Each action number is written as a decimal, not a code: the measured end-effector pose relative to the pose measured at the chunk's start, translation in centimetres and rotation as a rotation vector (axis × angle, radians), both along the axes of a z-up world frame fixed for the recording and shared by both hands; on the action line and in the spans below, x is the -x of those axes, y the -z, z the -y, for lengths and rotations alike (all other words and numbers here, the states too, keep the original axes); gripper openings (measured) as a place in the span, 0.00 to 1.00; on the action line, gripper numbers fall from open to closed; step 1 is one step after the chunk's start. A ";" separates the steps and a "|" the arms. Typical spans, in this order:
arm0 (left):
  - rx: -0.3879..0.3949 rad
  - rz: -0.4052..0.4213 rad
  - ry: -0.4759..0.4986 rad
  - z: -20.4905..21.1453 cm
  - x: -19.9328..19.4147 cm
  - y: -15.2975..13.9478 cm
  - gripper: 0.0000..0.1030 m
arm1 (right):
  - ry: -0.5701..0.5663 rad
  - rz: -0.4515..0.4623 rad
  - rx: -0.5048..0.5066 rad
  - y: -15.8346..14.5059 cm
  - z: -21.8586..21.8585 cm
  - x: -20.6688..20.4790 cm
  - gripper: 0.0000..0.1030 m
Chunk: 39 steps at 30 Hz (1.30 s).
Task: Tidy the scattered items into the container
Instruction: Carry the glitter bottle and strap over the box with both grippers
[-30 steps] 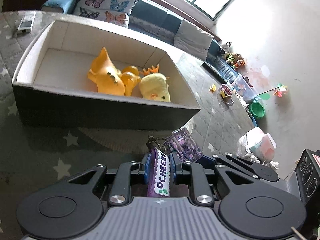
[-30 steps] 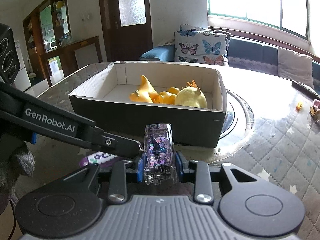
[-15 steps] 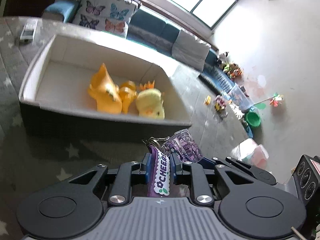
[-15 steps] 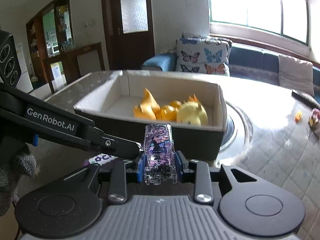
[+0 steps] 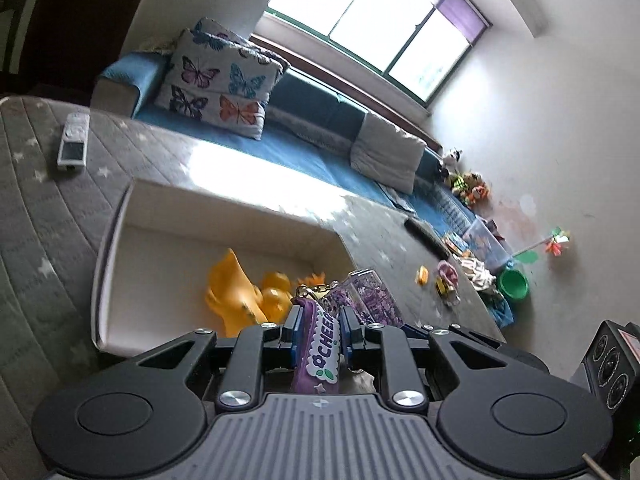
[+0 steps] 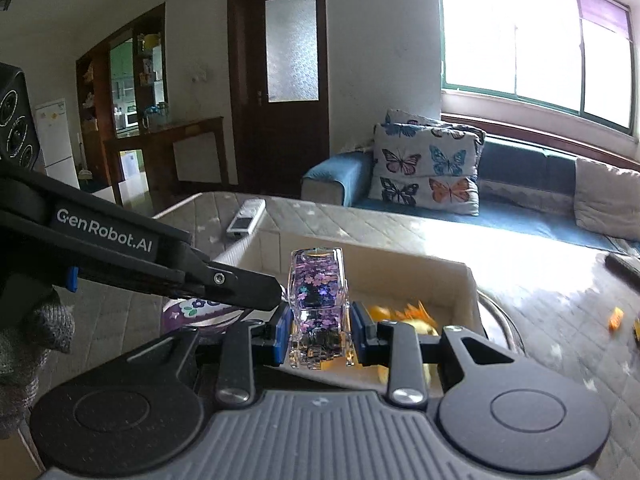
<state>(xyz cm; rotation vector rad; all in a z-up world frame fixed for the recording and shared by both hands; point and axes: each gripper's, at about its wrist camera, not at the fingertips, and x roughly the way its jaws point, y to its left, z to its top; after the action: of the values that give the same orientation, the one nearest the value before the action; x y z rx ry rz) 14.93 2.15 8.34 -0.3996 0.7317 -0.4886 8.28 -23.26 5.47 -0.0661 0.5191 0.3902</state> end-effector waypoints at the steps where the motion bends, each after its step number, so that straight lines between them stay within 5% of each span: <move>1: -0.002 -0.003 -0.008 -0.3 -0.3 0.1 0.20 | -0.004 0.001 -0.003 -0.1 -0.3 -0.5 0.29; 19: -0.022 -0.115 -0.123 -5.3 -5.6 4.0 0.20 | -0.091 -0.118 0.003 3.4 -5.4 -7.5 0.29; 39: -0.112 -0.181 -0.137 -5.2 -7.2 6.6 0.19 | -0.141 -0.207 0.083 6.3 -7.8 -9.2 0.29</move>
<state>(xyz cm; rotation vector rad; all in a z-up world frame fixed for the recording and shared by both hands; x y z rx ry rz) 22.17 7.35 1.79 -0.3898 0.8961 -0.2829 17.46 -15.46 -0.87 -0.1437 0.7379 0.5170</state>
